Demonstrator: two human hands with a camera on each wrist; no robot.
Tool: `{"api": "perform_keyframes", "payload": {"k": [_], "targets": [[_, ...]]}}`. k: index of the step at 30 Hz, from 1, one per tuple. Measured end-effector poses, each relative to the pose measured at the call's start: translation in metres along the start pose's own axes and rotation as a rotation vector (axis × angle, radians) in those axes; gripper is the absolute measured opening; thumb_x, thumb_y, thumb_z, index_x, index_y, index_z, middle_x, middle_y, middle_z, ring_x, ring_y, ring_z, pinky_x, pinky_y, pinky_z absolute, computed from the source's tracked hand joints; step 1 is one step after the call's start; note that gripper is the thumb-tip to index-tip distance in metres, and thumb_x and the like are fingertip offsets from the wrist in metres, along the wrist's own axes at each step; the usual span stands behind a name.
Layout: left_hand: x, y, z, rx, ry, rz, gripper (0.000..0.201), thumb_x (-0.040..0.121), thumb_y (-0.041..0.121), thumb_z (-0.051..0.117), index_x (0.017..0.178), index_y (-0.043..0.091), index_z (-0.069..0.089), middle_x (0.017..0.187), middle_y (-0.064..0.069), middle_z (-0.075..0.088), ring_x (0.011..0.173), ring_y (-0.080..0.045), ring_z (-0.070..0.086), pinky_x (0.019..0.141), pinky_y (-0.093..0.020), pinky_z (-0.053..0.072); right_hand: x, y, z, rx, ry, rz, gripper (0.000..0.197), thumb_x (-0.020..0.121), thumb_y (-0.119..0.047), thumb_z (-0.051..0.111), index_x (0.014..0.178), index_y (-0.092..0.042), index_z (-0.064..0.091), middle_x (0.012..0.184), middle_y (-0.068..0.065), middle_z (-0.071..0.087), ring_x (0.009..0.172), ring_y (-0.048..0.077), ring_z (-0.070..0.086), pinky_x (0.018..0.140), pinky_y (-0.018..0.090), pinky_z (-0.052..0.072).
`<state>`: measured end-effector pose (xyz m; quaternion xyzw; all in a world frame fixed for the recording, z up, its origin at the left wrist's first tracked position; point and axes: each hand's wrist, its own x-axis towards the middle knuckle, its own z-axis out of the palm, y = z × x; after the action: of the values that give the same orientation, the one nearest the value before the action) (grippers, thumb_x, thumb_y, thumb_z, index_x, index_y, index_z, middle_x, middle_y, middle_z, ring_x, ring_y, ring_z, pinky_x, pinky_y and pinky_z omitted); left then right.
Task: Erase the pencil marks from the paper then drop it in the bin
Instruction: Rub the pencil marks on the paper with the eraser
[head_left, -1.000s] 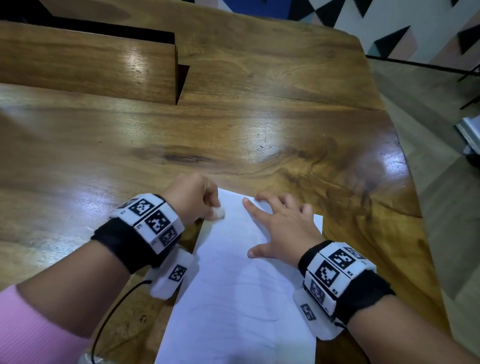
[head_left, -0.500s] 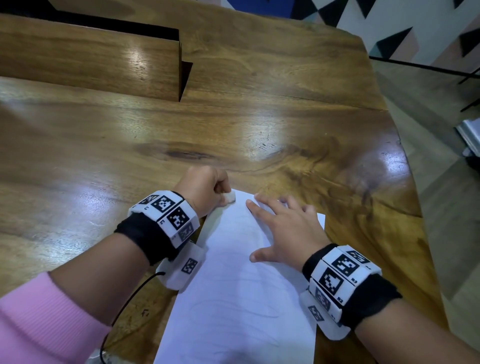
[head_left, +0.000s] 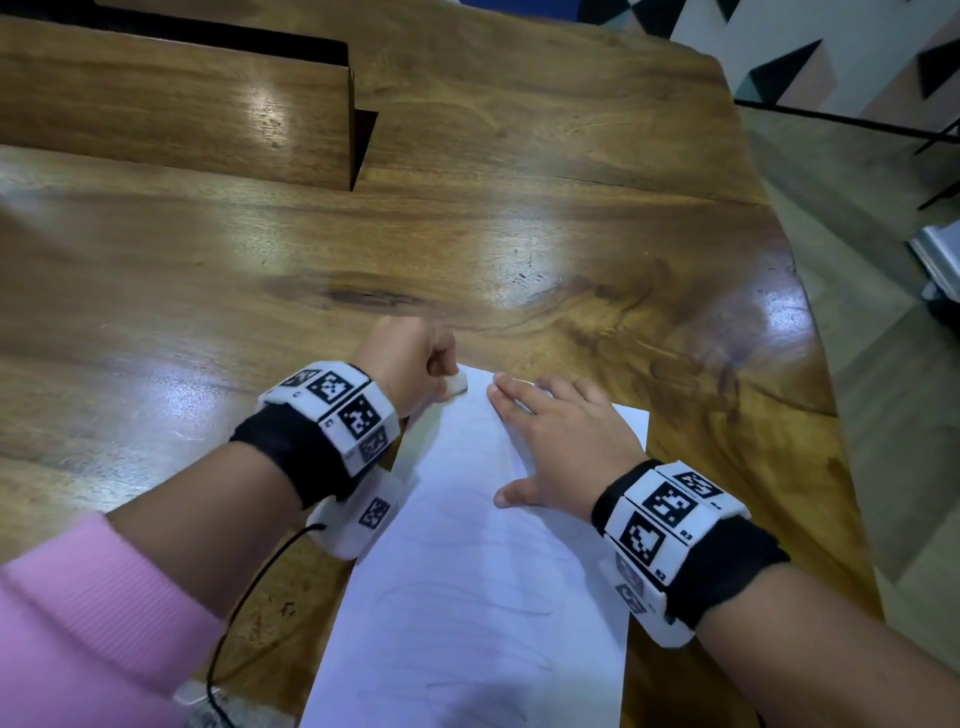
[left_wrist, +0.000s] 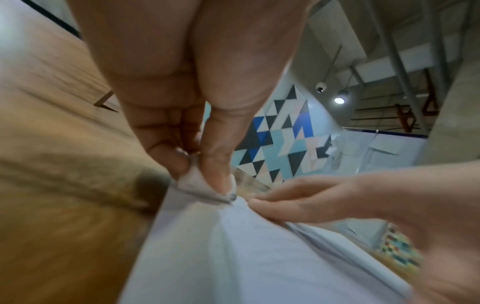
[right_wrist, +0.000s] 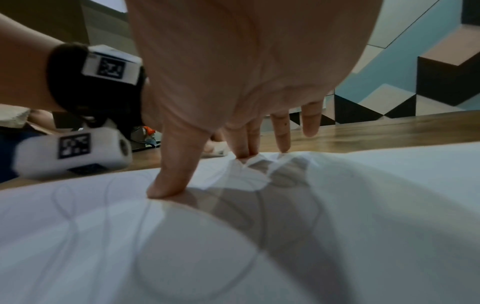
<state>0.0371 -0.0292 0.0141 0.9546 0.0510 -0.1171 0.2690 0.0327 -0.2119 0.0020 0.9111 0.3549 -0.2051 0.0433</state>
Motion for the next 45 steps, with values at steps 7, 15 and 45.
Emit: {"api": "perform_keyframes", "payload": {"k": [7, 15, 45], "targets": [[-0.012, -0.011, -0.004, -0.046, -0.233, -0.062, 0.015, 0.065, 0.017, 0.078, 0.066, 0.018, 0.064, 0.071, 0.002, 0.065, 0.067, -0.014, 0.057, 0.058, -0.020, 0.043, 0.000, 0.002, 0.004, 0.085, 0.000, -0.012, 0.105, 0.072, -0.066, 0.060, 0.150, -0.025, 0.003, 0.157, -0.015, 0.003, 0.136, 0.020, 0.016, 0.111, 0.033, 0.016], [-0.014, -0.008, 0.002, 0.014, -0.286, -0.052, 0.022, 0.067, 0.014, 0.078, 0.059, 0.018, 0.058, 0.056, 0.006, 0.052, 0.053, -0.010, 0.046, 0.048, -0.017, 0.035, 0.000, 0.004, 0.008, 0.130, -0.003, -0.009, 0.109, 0.068, -0.067, 0.063, 0.150, -0.028, 0.002, 0.156, -0.018, 0.002, 0.134, 0.019, 0.016, 0.111, 0.033, 0.017], [-0.022, -0.010, 0.005, -0.073, -0.124, -0.084, 0.015, 0.067, 0.021, 0.077, 0.063, 0.017, 0.064, 0.068, 0.001, 0.063, 0.062, -0.013, 0.055, 0.048, -0.005, 0.035, 0.015, 0.004, -0.004, 0.071, -0.042, -0.006, 0.117, 0.053, -0.068, 0.072, 0.145, -0.042, 0.005, 0.146, -0.012, 0.012, 0.125, 0.020, 0.019, 0.097, 0.035, 0.023]]}}
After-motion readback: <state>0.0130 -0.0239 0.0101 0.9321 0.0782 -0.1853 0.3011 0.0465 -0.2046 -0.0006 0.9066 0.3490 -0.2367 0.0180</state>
